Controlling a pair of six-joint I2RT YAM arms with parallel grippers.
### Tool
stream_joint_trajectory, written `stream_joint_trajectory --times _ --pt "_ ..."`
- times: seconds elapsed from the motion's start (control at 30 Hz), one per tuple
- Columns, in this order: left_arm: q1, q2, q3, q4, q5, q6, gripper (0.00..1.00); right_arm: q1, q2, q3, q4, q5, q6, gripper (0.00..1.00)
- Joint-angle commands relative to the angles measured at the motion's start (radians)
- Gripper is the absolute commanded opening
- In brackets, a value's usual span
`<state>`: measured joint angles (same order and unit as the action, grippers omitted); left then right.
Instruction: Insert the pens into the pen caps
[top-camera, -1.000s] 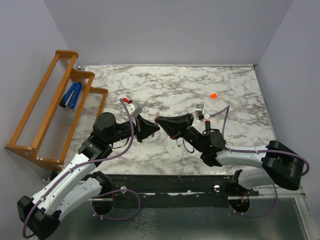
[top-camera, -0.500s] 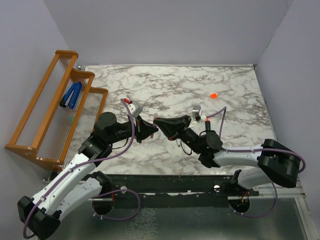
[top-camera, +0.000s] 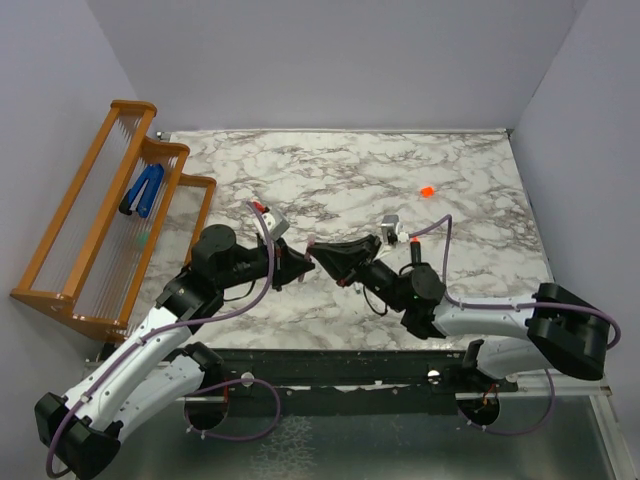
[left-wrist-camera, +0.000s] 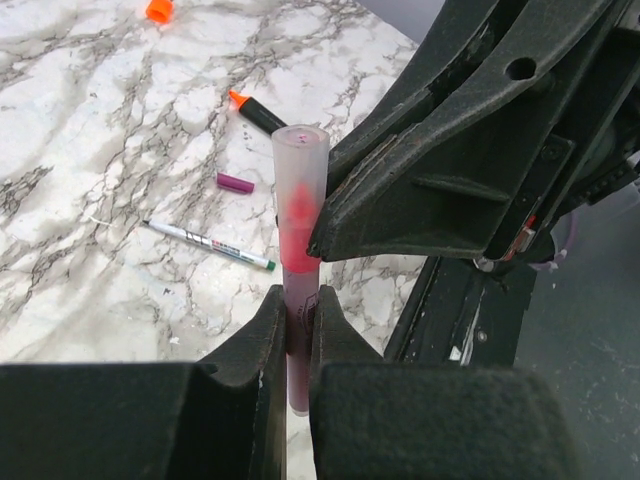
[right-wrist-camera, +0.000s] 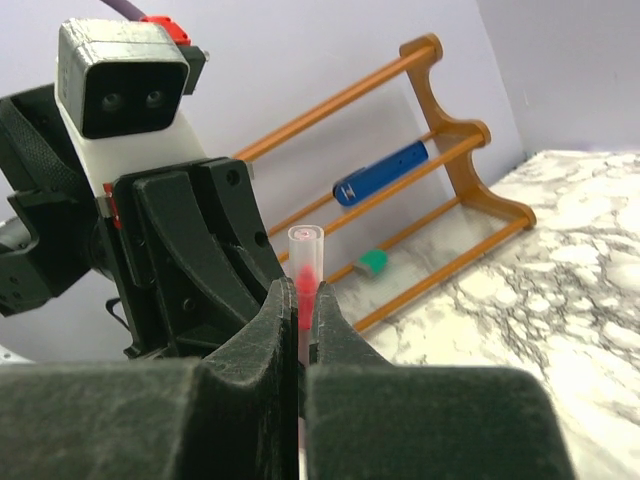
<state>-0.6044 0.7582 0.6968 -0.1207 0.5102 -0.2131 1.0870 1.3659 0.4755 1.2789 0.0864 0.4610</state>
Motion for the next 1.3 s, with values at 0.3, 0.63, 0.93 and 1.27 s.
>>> stream_joint_trajectory --times 0.3,0.63,0.93,1.27 --pt "0.026 -0.126 0.085 0.045 -0.15 0.161 0.0 0.102 -0.364 0.121 -0.987 -0.069 -0.16 0.37" --pt "0.025 -0.101 0.061 -0.158 -0.071 0.3 0.0 0.101 -0.535 0.403 -1.369 0.134 -0.375 1.0" --pt "-0.005 -0.005 0.05 -0.148 0.161 0.304 0.0 0.1 -0.252 0.962 -1.955 0.163 -0.377 0.8" --pt "-0.042 -0.041 0.039 -0.137 0.195 0.316 0.0 -0.052 0.031 1.215 -2.2 -0.015 -0.349 0.66"
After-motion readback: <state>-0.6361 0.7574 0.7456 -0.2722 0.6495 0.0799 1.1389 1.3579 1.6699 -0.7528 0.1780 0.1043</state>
